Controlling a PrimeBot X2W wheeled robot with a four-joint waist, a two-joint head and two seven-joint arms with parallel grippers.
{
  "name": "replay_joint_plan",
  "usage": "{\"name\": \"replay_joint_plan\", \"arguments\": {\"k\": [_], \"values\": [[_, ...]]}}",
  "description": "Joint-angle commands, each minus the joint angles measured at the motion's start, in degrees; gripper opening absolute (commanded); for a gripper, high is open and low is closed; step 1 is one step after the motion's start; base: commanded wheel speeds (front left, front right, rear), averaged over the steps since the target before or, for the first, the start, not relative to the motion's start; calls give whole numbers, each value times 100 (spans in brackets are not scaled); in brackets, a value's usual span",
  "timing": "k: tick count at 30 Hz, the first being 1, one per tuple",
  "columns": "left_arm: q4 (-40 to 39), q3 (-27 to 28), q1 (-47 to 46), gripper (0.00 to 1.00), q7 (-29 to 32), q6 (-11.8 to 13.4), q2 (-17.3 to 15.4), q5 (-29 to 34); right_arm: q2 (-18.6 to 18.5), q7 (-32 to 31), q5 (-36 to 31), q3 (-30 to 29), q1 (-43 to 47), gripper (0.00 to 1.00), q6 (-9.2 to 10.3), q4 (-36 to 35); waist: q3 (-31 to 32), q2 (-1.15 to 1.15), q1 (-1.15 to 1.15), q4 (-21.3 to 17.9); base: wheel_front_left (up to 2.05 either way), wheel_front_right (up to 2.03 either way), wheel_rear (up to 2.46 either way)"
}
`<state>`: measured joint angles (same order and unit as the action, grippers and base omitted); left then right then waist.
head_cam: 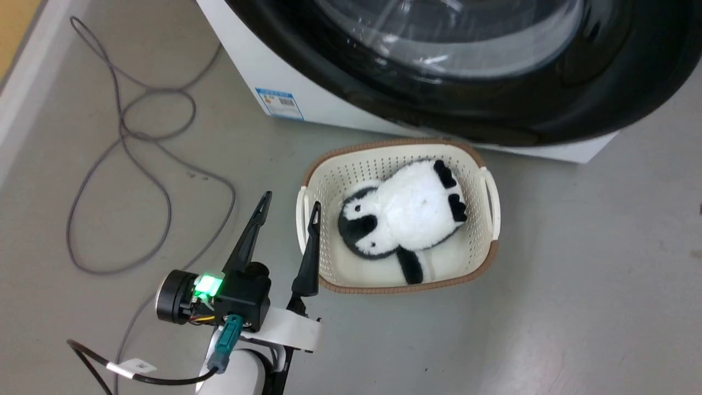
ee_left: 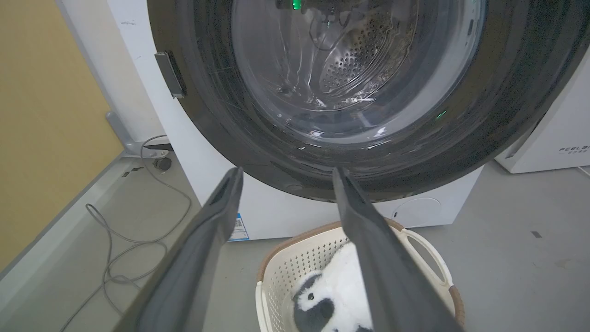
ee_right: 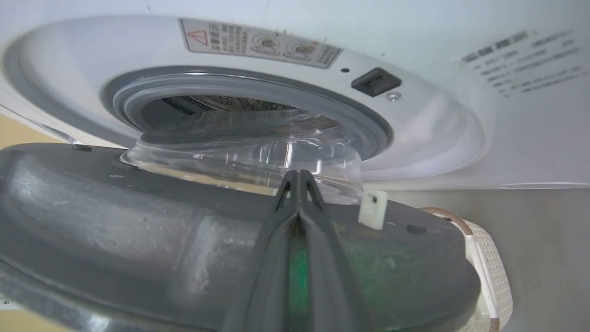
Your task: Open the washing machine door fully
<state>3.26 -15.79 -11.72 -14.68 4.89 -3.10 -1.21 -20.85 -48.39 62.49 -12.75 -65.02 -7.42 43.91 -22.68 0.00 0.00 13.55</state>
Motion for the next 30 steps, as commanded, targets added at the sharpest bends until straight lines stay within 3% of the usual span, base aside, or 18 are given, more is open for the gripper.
{"name": "replay_joint_plan", "arguments": {"k": [1,17,30], "values": [[12,37,77,100,-32,13,-25,-36,168,-83,-15,19,267,0,-7,-76,193,0,0,-10,0,0,0],[158,309,637,100,-32,4,-102,-120,979,-515,277,-42,2181,0,-7,-1132,1390,0,0,-65,0,0,0],[232,439,1110,100,-32,-101,-174,-122,1647,-930,684,0,3731,0,-7,-2210,2192,0,0,132,0,0,0]]}}
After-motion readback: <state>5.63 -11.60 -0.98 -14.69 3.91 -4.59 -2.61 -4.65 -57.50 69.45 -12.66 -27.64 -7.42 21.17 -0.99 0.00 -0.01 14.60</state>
